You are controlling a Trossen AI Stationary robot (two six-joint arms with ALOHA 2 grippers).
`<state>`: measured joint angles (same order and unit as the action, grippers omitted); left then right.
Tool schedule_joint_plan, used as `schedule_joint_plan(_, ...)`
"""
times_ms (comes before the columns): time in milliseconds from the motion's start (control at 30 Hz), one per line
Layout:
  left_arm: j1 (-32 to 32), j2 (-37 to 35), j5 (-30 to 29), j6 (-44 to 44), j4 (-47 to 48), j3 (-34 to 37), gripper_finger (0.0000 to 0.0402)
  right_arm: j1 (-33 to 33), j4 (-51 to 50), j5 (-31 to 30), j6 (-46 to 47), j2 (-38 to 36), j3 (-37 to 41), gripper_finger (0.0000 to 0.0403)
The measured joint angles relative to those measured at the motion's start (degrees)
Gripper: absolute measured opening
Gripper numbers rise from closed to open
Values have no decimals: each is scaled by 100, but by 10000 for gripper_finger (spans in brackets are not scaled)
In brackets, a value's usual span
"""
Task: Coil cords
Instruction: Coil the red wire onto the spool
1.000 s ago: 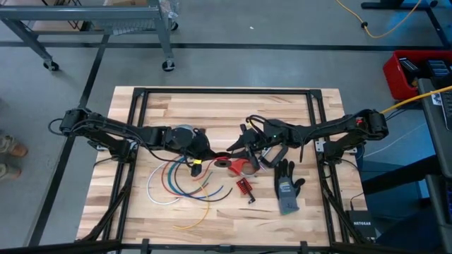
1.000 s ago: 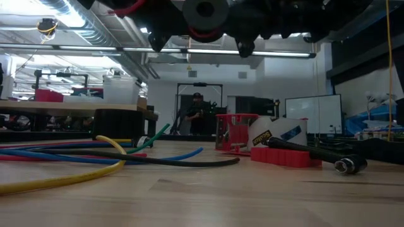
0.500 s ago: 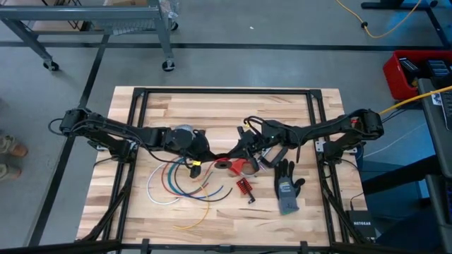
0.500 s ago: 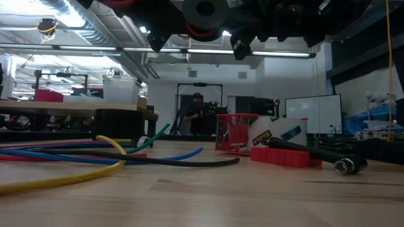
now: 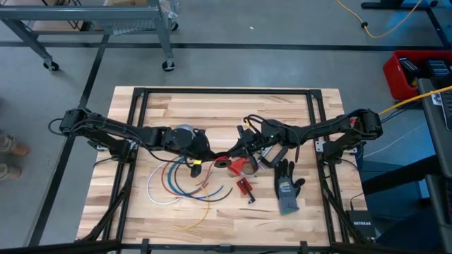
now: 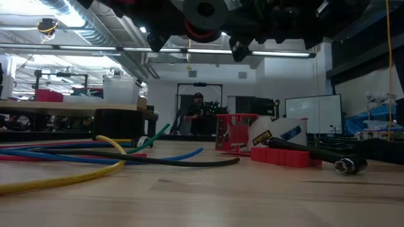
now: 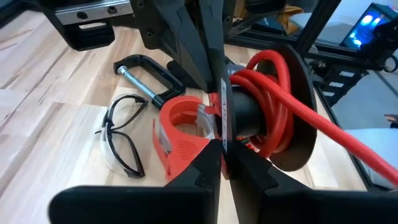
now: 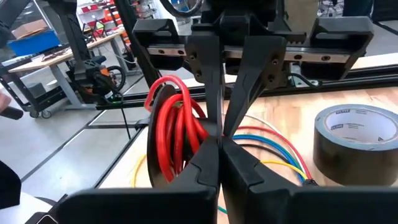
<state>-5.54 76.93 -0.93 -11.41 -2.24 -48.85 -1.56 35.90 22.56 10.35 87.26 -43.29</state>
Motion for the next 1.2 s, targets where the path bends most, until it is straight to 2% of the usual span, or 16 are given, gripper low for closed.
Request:
schedule_joint_plan(200,111,-83,17,-332,23,-2,39,0,27,1,1,0,-3,3)
schedule_joint_plan(467,374,-691,85,-1080,617,-2,66,-7,12,-46,13,-7,-20,2)
schedule_joint_plan(633,385,-1009,90,-1175,705,-4,83,30,-46,186,9,-4,-7,2)
schedule_joint_plan(767,387,-1293,166,-1230,1057,-4,92,3,-36,99,9,-4,-7,1)
schedule_joint_plan(1200,379,-1738,184,-1221,2002,-4,67,7,-48,53,0,-4,-7,1)
